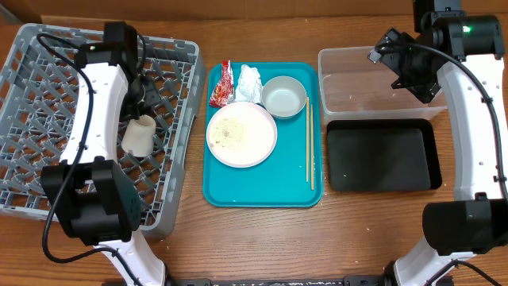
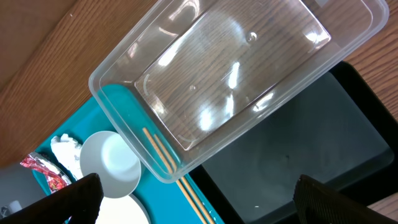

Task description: Sort waste into correct bins and load items into the dishwasher

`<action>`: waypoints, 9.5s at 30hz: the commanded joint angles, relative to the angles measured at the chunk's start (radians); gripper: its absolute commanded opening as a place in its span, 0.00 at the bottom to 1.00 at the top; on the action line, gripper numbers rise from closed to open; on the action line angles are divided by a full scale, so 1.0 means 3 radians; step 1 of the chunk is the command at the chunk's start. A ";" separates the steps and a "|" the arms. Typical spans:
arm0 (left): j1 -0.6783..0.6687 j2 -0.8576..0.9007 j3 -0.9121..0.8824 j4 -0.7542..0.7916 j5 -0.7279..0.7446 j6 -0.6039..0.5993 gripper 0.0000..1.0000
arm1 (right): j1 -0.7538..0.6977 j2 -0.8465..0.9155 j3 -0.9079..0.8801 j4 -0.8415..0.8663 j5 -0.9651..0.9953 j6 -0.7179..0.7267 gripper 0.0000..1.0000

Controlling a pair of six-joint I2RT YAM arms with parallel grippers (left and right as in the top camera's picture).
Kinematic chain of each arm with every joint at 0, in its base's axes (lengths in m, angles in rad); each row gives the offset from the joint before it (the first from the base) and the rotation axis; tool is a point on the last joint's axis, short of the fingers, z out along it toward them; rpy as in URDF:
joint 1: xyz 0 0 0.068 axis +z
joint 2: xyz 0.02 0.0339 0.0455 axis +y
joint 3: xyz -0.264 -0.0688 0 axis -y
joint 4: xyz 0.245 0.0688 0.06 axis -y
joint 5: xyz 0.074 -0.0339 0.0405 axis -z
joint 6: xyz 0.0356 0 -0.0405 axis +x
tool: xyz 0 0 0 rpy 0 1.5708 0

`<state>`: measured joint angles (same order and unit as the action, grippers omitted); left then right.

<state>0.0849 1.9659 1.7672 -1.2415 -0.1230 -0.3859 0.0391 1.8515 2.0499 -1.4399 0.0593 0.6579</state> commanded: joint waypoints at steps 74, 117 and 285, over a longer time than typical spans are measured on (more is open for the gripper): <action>-0.0590 0.0029 -0.0518 -0.0197 0.0338 0.0622 0.51 | -0.0006 -0.0018 0.0061 0.0005 0.0034 -0.0014 1.00; -0.0586 0.0028 -0.0460 0.0467 0.0563 0.0399 0.45 | -0.0006 -0.0018 0.0061 0.0005 0.0034 -0.0014 1.00; -0.0195 0.0028 0.0078 -0.0571 -0.0312 -0.0707 0.23 | -0.0006 -0.0018 0.0061 0.0005 0.0034 -0.0014 1.00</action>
<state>0.0326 1.9713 1.7638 -1.4109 -0.2192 -0.5995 0.0391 1.8515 2.0499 -1.4403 0.0593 0.6579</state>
